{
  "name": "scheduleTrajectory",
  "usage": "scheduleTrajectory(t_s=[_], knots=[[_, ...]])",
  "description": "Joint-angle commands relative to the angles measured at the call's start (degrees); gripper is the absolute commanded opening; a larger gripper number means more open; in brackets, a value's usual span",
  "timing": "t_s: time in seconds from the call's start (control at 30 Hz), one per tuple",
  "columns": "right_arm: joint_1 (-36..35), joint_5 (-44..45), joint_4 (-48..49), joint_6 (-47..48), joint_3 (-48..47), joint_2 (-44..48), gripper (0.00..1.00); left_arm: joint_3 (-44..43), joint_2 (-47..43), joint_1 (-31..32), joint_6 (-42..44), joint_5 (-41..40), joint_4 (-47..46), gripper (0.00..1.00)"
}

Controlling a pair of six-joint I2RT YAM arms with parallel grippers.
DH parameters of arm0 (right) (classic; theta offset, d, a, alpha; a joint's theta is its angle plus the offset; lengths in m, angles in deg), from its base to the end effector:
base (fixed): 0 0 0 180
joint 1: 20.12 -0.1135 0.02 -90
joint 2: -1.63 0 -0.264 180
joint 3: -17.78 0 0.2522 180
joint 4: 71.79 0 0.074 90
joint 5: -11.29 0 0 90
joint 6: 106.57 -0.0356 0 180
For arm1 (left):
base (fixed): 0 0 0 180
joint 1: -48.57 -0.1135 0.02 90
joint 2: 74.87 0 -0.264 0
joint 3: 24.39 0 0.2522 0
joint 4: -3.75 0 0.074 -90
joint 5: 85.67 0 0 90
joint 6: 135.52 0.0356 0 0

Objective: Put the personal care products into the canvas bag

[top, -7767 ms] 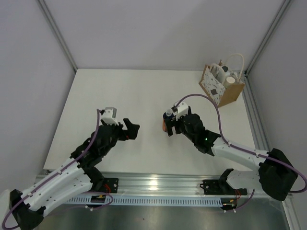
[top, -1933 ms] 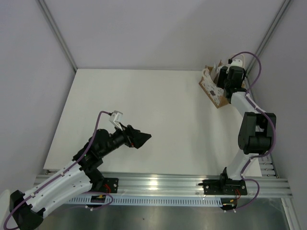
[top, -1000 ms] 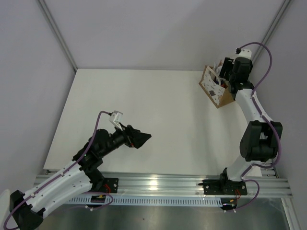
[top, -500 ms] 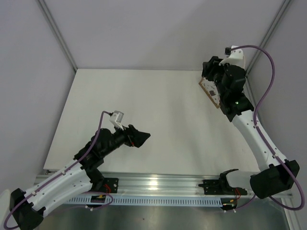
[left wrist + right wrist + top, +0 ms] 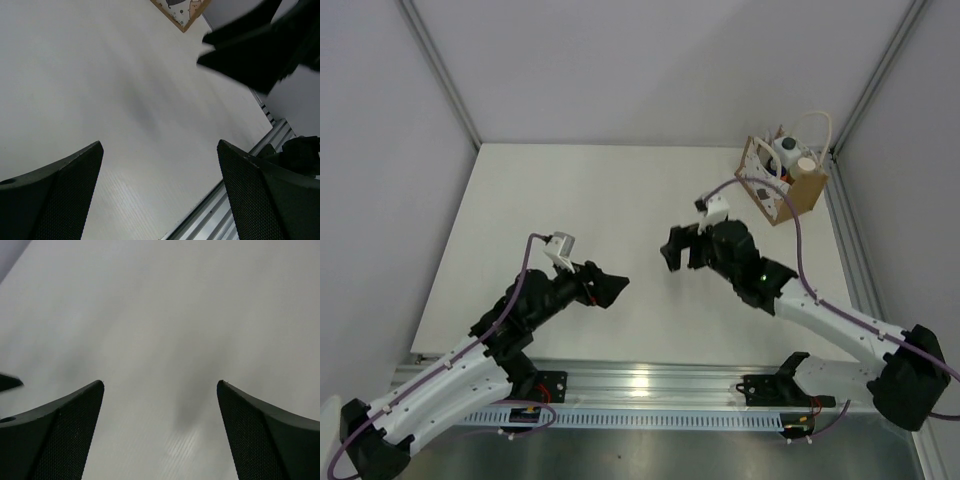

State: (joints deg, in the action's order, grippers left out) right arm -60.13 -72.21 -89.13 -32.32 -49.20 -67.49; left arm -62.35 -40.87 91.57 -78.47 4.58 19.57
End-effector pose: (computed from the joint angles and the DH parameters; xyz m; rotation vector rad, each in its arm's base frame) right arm 0.2179 0.1776 0.3143 -0.3324 1.9182 0.5455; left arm 0.1169 -0.1092 0.2560 0.1681 1.8735 -0.9429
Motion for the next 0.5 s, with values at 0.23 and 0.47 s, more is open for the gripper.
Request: scheduleTrajectory(t_s=[0.23, 0.47], knots=[[-10.7, 13.7, 4.5, -8.3, 14.8, 16.1, 0.99, -1.9, -7.5, 0.9, 4.4, -4.9, 0.7, 0.99], [-11.1, 21.0, 0.3, -11.2, 15.1, 21.5, 0.99, -3.0, -7.4, 2.7, 6.6, -6.1, 1.4, 0.99]])
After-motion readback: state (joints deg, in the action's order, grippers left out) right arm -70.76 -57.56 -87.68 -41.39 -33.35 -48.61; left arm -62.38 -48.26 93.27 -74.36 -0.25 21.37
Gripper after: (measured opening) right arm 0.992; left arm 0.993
